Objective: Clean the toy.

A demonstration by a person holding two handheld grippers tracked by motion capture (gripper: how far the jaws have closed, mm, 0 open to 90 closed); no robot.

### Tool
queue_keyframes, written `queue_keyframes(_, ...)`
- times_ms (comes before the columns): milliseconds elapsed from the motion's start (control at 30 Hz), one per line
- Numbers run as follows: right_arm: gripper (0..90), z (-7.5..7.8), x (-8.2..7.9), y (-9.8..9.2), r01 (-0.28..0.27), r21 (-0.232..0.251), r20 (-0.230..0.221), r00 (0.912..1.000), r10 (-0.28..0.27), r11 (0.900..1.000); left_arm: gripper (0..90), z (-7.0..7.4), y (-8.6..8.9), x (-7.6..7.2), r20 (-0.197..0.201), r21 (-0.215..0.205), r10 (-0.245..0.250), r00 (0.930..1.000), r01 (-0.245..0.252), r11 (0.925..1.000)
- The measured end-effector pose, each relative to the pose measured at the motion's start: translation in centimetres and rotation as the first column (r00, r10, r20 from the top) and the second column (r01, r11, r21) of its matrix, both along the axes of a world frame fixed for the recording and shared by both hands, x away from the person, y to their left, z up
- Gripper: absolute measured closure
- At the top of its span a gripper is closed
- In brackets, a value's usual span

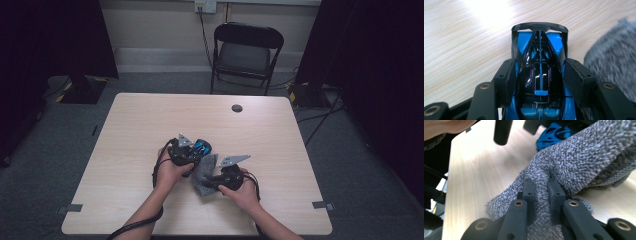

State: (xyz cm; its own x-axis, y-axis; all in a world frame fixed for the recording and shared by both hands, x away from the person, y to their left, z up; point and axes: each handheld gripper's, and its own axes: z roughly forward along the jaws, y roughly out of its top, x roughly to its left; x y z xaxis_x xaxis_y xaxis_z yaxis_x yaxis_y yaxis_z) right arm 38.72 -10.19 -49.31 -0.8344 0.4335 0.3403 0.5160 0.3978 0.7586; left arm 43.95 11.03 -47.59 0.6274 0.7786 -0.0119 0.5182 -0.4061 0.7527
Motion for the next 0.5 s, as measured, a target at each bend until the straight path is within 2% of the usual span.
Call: queue_keyframes(500,79.3,-0.1,-1.6,1.6,-0.101,0.030,-0.027,0.9944,0.102,0.994,44.1,0.0,0.0,0.0,-0.003,-0.001,0.002,1.0000,-0.002,1.0000)
